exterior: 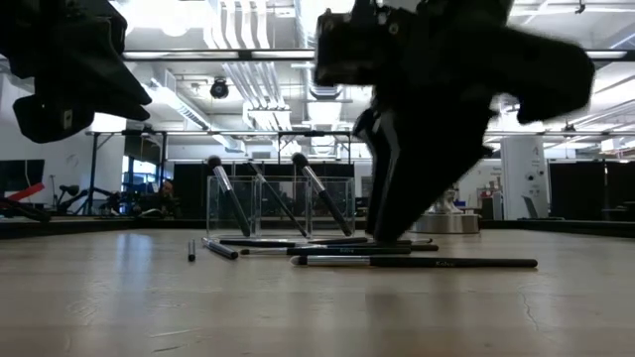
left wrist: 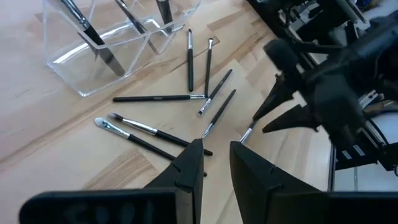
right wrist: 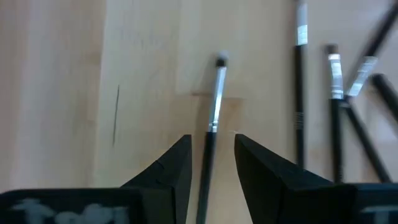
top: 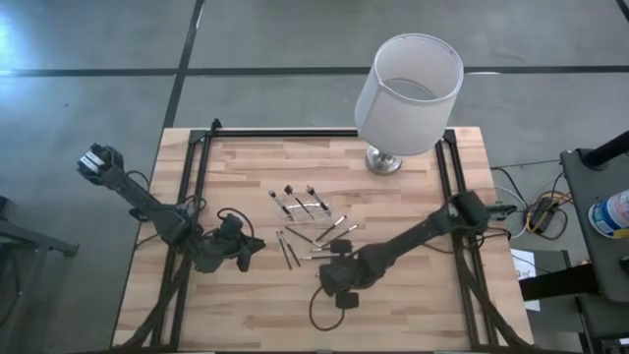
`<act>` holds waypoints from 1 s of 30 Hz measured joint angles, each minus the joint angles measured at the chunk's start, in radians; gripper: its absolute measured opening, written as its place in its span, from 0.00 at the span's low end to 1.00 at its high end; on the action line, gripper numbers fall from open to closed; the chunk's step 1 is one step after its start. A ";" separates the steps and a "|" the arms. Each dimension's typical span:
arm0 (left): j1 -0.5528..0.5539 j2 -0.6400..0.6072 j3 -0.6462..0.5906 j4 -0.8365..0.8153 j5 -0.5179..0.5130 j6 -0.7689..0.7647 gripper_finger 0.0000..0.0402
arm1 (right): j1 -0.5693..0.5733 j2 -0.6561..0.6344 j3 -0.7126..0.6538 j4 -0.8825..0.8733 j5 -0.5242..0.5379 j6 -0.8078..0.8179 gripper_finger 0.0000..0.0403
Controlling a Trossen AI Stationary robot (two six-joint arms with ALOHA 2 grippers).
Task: Put items in baskets/containers
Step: Put the eyeshadow brush into the transparent organizer
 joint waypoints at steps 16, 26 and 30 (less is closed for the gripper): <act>-0.018 0.001 0.000 0.019 0.006 0.000 0.18 | -0.064 0.127 0.154 -0.124 -0.132 0.035 0.27; -0.033 0.001 0.000 0.026 0.007 0.000 0.18 | -0.090 0.159 0.149 -0.129 -0.174 0.027 0.05; -0.035 0.001 0.000 0.026 0.007 0.000 0.18 | -0.081 0.149 0.151 -0.133 -0.174 0.031 0.03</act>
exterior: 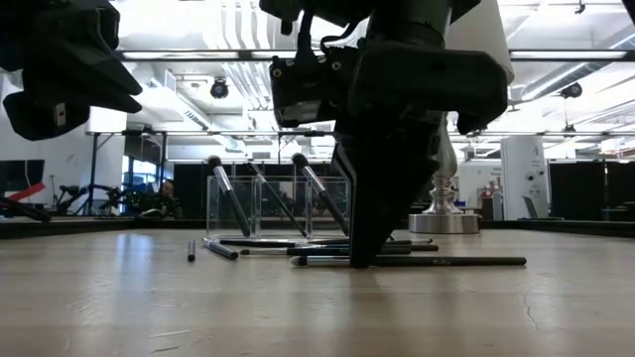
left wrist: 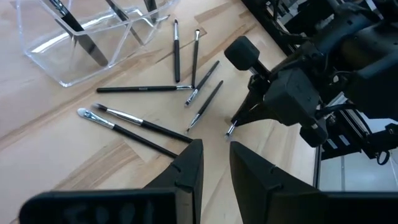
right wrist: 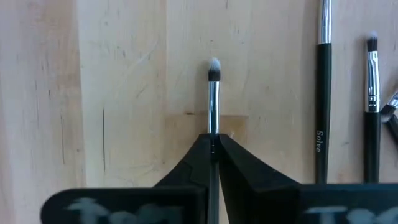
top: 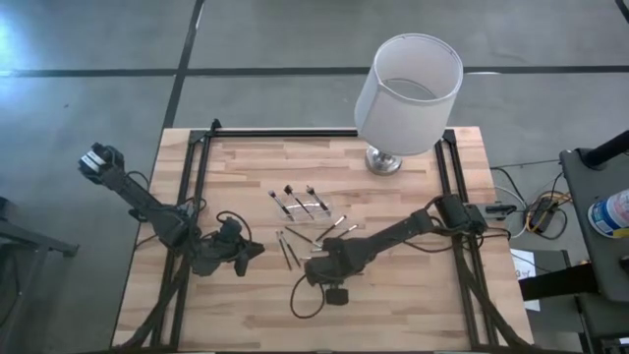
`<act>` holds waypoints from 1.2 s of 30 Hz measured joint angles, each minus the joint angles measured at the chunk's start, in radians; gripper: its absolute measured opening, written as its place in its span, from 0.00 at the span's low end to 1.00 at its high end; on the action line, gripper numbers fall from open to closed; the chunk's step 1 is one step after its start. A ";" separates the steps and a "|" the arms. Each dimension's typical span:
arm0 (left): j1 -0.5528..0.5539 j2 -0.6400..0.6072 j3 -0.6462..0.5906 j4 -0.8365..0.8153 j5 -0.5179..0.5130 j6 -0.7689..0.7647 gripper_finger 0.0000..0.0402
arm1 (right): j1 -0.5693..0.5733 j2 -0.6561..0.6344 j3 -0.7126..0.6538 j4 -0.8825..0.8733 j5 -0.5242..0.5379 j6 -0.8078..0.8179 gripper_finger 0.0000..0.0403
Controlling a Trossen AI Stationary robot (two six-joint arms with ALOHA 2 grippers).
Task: Put items in baskets/containers
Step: Put the eyeshadow brush into the transparent organizer
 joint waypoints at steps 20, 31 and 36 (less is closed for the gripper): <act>-0.002 0.000 0.000 0.007 -0.010 0.011 0.18 | -0.103 -0.193 -0.007 0.191 0.026 0.172 0.02; -0.003 0.005 -0.058 0.007 0.004 -0.079 0.18 | -0.103 -0.162 -0.037 0.072 0.113 0.106 0.03; -0.003 0.012 -0.090 0.058 0.027 -0.126 0.18 | -0.105 -0.162 -0.045 0.079 0.109 0.086 0.13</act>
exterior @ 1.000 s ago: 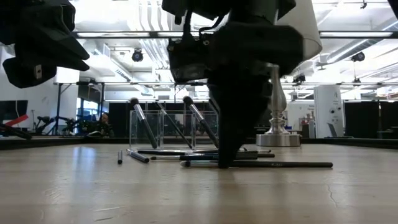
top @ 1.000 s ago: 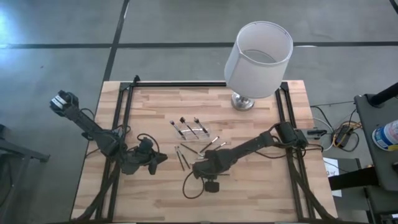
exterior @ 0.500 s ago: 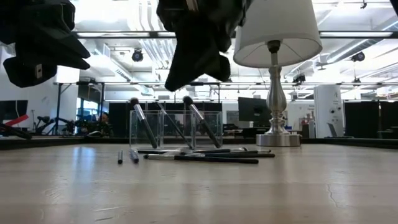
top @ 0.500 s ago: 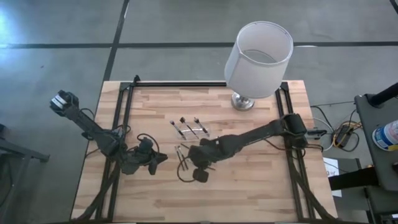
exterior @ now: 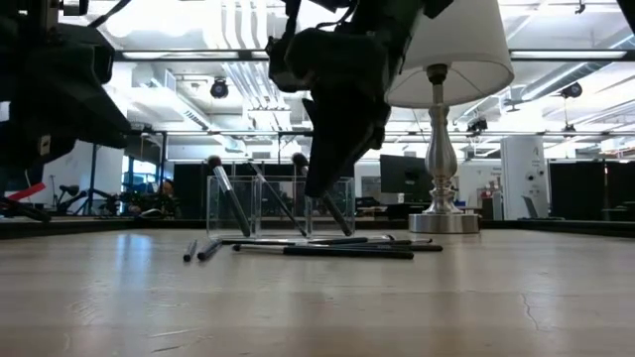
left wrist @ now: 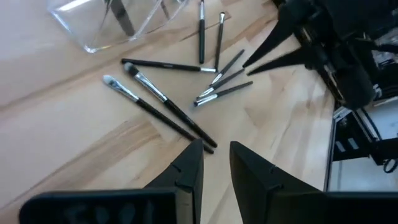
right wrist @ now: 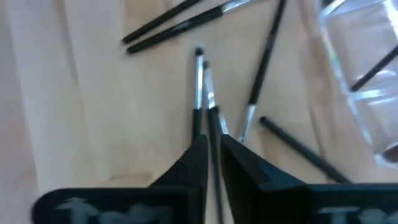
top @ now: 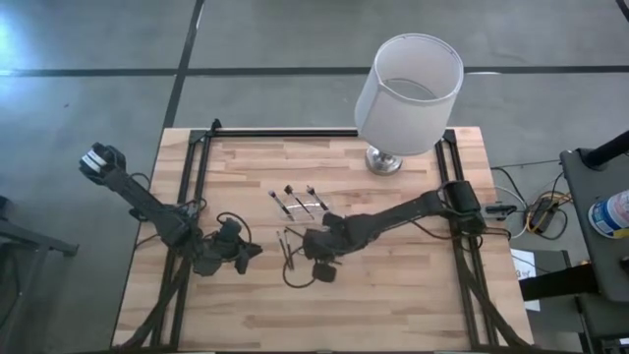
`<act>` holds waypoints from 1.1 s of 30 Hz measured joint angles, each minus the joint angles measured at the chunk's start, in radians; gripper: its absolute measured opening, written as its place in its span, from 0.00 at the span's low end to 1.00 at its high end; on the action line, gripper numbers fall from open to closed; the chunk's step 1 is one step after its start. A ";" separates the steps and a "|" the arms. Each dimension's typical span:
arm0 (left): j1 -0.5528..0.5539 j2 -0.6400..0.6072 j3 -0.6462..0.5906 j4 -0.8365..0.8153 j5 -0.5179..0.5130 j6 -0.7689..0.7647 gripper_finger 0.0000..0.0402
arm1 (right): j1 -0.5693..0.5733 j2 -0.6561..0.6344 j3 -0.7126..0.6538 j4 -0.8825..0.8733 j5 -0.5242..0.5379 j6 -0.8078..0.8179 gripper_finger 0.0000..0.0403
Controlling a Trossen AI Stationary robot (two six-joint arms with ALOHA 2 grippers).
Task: Put items in baskets/containers
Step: Put the eyeshadow brush into the transparent organizer
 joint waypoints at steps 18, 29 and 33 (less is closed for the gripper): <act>-0.001 0.079 -0.007 0.118 -0.007 0.003 0.18 | 0.006 0.096 -0.004 0.108 0.044 -0.039 0.24; -0.001 0.108 -0.007 0.137 -0.006 0.001 0.18 | 0.019 0.095 -0.026 0.115 0.045 -0.052 0.15; -0.001 0.110 -0.007 0.137 -0.006 0.001 0.18 | 0.034 0.096 -0.022 0.094 0.113 -0.100 0.17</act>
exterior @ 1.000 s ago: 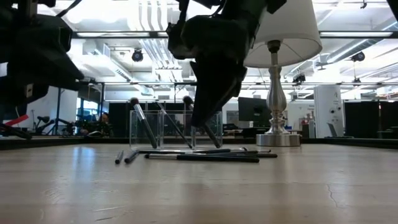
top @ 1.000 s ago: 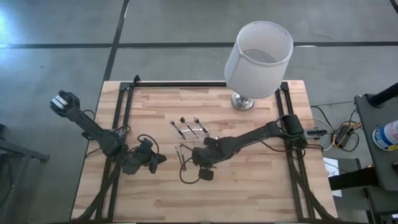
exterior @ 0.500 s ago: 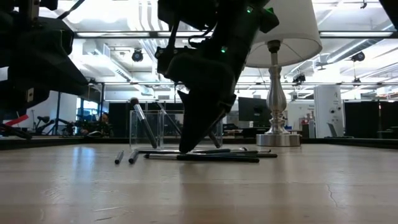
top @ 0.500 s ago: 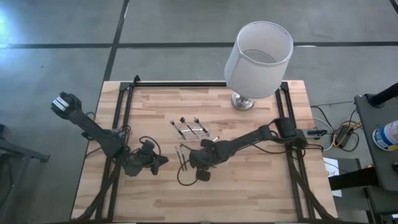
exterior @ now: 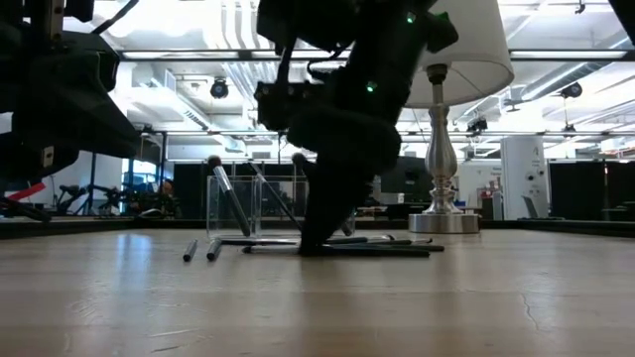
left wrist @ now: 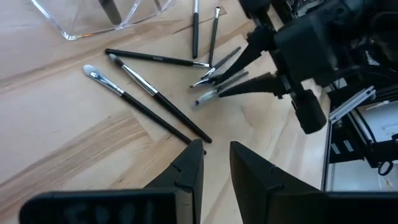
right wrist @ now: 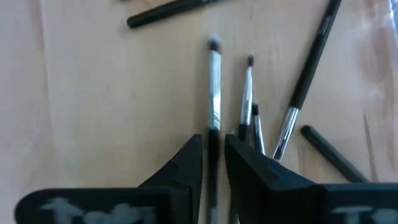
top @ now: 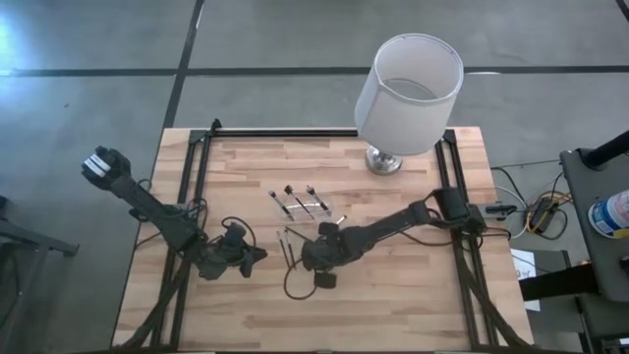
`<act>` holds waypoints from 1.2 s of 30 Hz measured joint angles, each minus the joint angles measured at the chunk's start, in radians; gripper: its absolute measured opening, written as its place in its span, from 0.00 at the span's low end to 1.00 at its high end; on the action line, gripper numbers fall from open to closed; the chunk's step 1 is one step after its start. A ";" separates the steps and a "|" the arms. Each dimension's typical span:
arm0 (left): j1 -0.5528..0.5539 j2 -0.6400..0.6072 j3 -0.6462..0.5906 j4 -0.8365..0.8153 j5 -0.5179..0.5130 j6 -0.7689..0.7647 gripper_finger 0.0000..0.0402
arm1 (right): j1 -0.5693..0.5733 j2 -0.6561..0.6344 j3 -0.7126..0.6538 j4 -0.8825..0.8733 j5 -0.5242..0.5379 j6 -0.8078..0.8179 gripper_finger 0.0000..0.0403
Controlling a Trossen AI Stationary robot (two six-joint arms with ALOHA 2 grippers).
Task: Put items in baskets/containers
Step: Put the eyeshadow brush into the transparent organizer
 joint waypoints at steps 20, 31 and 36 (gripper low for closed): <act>0.001 0.000 0.000 0.000 0.001 0.005 0.18 | 0.017 0.001 0.017 -0.031 0.025 -0.061 0.25; 0.001 0.000 0.000 0.000 0.000 0.005 0.18 | 0.005 0.000 -0.006 -0.027 -0.045 -0.051 0.21; 0.000 0.000 0.000 0.000 0.001 0.005 0.18 | 0.005 0.000 -0.009 -0.027 -0.052 -0.051 0.19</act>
